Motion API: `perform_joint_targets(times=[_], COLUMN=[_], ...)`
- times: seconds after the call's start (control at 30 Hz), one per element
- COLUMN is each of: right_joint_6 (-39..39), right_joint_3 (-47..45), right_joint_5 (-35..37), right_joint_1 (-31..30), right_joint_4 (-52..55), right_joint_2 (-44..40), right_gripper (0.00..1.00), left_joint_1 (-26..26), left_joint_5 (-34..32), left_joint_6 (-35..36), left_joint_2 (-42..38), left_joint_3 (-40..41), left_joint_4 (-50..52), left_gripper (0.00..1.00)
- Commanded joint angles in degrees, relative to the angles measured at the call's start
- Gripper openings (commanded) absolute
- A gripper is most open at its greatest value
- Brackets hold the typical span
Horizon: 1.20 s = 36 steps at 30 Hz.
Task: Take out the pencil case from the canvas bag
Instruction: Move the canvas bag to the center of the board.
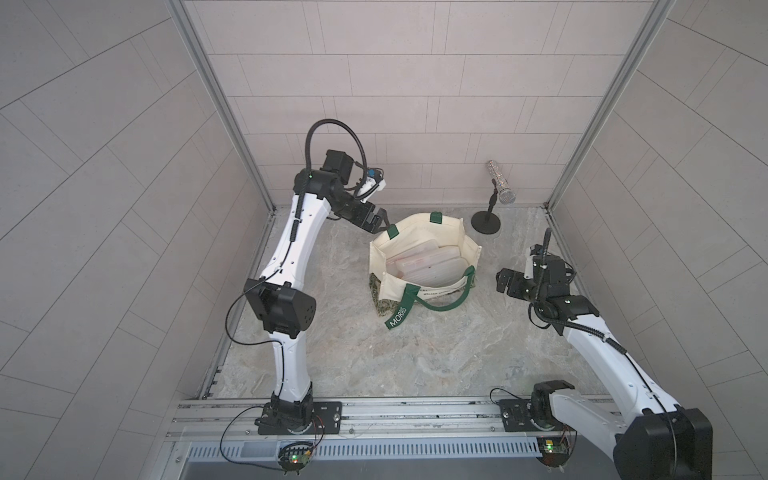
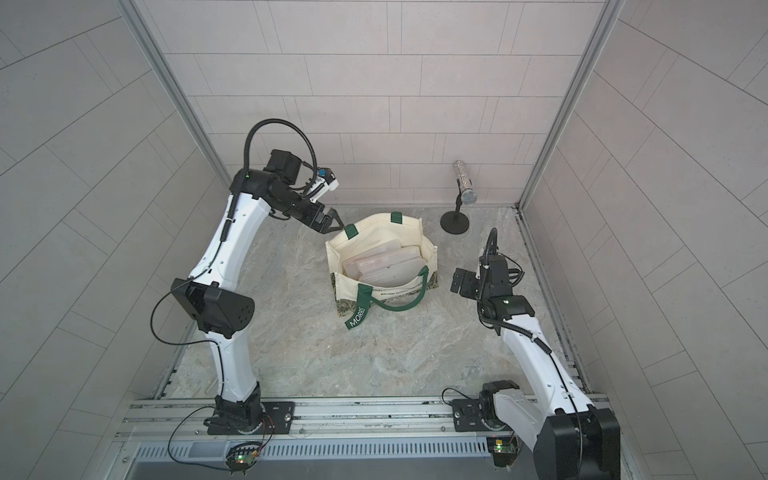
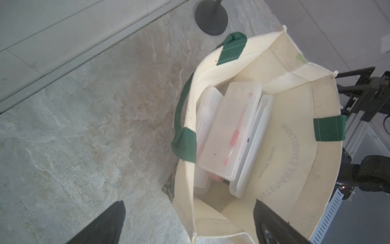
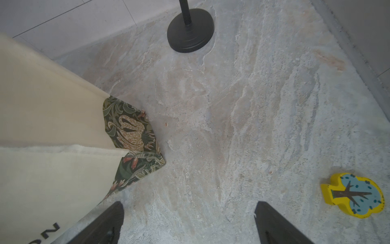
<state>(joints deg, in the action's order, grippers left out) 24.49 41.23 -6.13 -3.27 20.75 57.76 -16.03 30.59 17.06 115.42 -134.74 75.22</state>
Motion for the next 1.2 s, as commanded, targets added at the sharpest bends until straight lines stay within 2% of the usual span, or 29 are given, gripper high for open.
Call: perform_joint_targets(times=[0.0,0.07,0.17,0.47,0.63,0.8,0.83,0.9,0.97,1.07,1.17], right_joint_6=[0.6,0.6,0.6,0.8,0.9,1.1,1.2,1.3,1.4,1.9,2.2], right_joint_3=[1.1,0.8,0.4,0.8,1.0,1.1,1.0,1.0,0.9,1.4,2.3], right_joint_5=[-2.0,-1.9,-1.7,-2.7,-3.4,-4.1,-4.1,-4.2,-4.6,-5.4,-7.0], right_joint_1=[-0.1,-0.2,-0.1,-0.1,-0.2,-0.1,-0.2,-0.2,-0.2,-0.2,-0.2], right_joint_4=[2.6,2.9,3.4,4.9,5.7,6.1,6.2,6.2,6.2,6.5,7.1], right_joint_2=[-0.4,-1.2,-2.3,-4.0,-4.9,-5.6,-5.7,-5.7,-5.9,-5.8,-6.0], right_gripper=[0.99,1.00,1.00,0.99,0.99,1.00,0.99,0.99,1.00,1.00,1.00], left_joint_1=[-2.6,-3.5,-4.5,-6.7,-6.8,-6.8,-6.9,-6.9,-6.9,-6.9,-6.8], left_joint_5=[-5.3,-5.0,-9.3,-11.3,-11.5,-10.4,-10.2,-10.0,-9.9,-9.7,-9.6], left_joint_6=[-2.9,-4.0,-4.6,-0.4,-0.6,-0.9,-1.1,-1.1,-1.3,-1.8,-2.3], left_joint_2=[2.5,3.7,4.7,10.0,11.9,12.6,12.6,12.7,12.7,12.7,12.5], left_joint_3=[-3.6,-5.0,-5.3,-7.0,-7.2,-7.2,-7.2,-7.1,-7.1,-7.0,-6.7], left_joint_4=[2.4,2.4,0.0,1.0,0.2,0.0,0.0,0.0,-0.1,-0.3,-0.3], left_gripper=[0.98,0.98,0.98,0.99,0.96,0.78,0.72,0.52,0.27,0.01,0.00])
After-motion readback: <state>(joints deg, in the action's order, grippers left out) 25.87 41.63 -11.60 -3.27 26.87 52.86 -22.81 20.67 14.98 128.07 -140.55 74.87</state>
